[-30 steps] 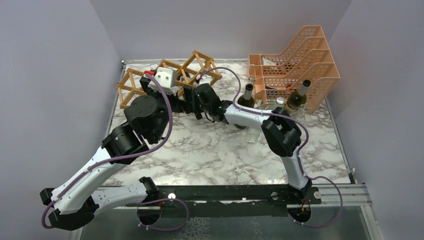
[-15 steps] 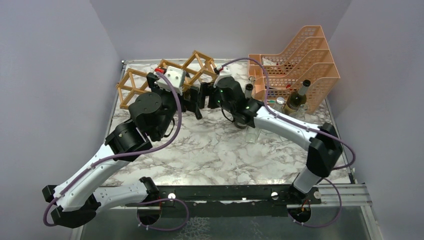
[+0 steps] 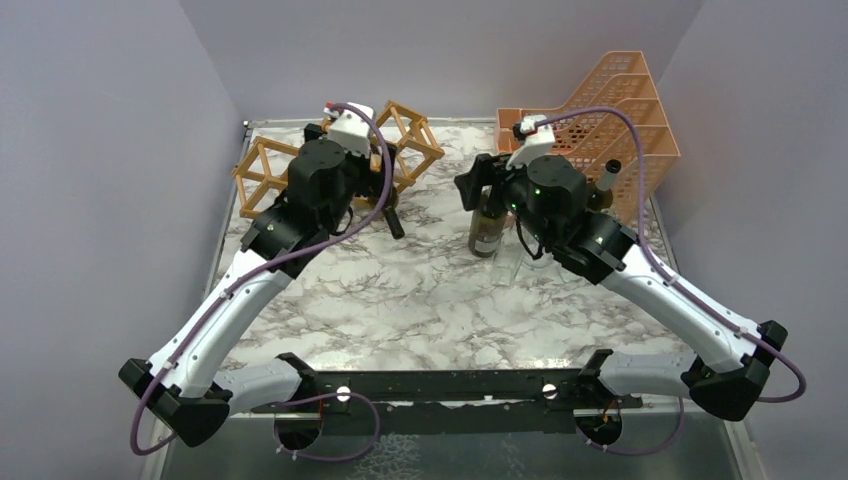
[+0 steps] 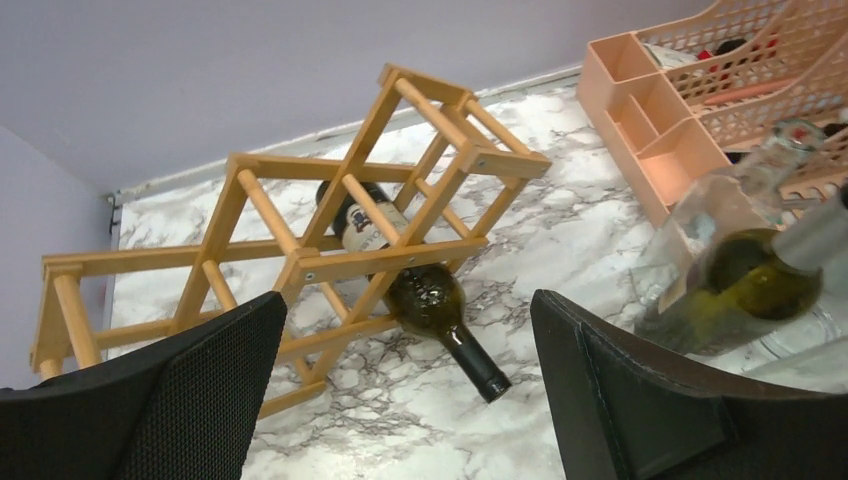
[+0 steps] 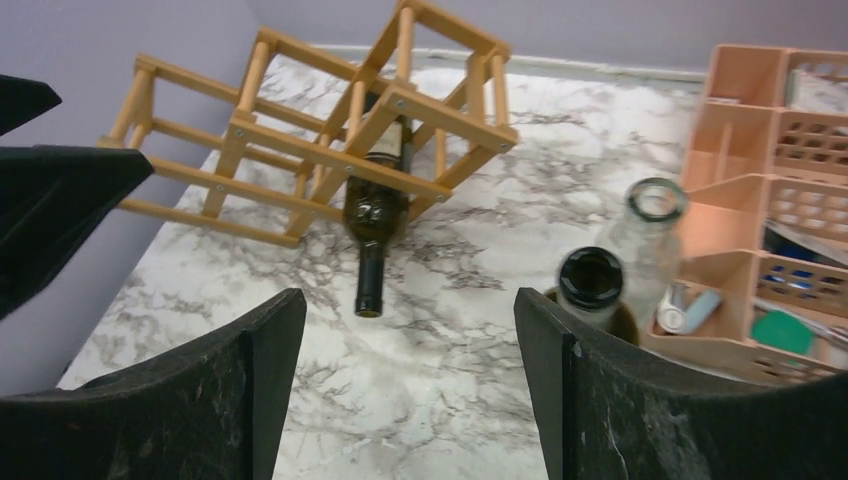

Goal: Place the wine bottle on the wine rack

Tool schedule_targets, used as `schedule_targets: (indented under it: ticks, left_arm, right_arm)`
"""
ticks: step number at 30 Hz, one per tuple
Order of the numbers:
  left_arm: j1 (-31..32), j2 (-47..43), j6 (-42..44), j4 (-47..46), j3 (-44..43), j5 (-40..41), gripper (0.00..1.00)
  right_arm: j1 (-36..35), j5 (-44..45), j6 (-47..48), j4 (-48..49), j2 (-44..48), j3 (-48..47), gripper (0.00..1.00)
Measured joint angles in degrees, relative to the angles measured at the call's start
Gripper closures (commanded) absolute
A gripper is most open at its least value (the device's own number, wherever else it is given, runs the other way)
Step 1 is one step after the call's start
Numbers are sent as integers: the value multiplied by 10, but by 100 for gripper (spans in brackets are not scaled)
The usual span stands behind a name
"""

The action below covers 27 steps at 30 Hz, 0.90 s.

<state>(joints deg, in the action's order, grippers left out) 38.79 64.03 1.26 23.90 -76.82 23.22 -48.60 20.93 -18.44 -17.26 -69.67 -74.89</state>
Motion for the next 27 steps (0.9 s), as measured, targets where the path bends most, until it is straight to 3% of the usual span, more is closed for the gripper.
schedule_targets:
  ticks: [6, 14, 27]
  left_arm:
    - [-89, 7, -56, -8, 34, -111, 1]
    - [-104, -11, -103, -16, 124, -216, 1]
    - [-107, -64, -122, -126, 234, -296, 1]
  right_arm:
    - [3, 85, 20, -40, 25, -3, 22]
    - [11, 131, 18, -95, -17, -17, 23]
    - [63, 137, 14, -93, -102, -25, 44]
